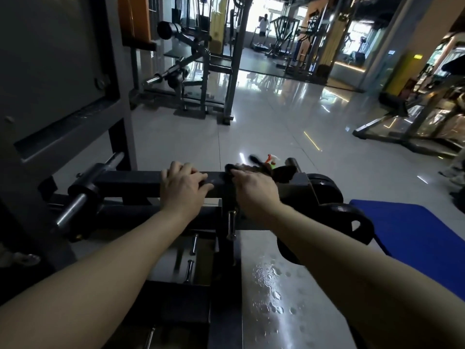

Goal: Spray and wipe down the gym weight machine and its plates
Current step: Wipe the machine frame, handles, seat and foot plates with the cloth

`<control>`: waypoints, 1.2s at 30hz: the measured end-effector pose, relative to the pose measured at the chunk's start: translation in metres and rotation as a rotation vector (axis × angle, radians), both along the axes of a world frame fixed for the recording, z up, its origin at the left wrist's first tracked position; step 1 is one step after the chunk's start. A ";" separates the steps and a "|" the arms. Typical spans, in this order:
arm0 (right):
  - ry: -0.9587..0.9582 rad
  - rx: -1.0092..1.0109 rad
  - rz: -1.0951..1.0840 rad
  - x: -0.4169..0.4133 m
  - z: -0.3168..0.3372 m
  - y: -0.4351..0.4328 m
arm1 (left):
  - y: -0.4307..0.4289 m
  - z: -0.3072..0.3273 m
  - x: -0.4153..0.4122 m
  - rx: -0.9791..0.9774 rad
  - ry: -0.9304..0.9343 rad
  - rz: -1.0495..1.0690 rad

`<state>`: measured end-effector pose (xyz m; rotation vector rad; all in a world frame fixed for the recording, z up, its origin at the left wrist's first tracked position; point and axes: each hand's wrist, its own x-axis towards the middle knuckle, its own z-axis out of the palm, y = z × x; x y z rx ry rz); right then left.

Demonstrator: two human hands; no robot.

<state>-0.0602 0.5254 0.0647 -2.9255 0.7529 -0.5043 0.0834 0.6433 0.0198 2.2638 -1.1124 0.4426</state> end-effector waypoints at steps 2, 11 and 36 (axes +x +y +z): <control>0.016 0.020 0.013 -0.027 0.002 -0.024 | 0.000 -0.002 0.001 -0.007 -0.007 -0.008; 0.036 -0.099 -0.326 -0.056 -0.006 -0.048 | 0.024 0.004 0.016 -0.004 0.006 0.048; -0.212 -0.116 -0.202 -0.010 -0.022 -0.021 | 0.049 -0.007 0.042 0.003 0.021 0.124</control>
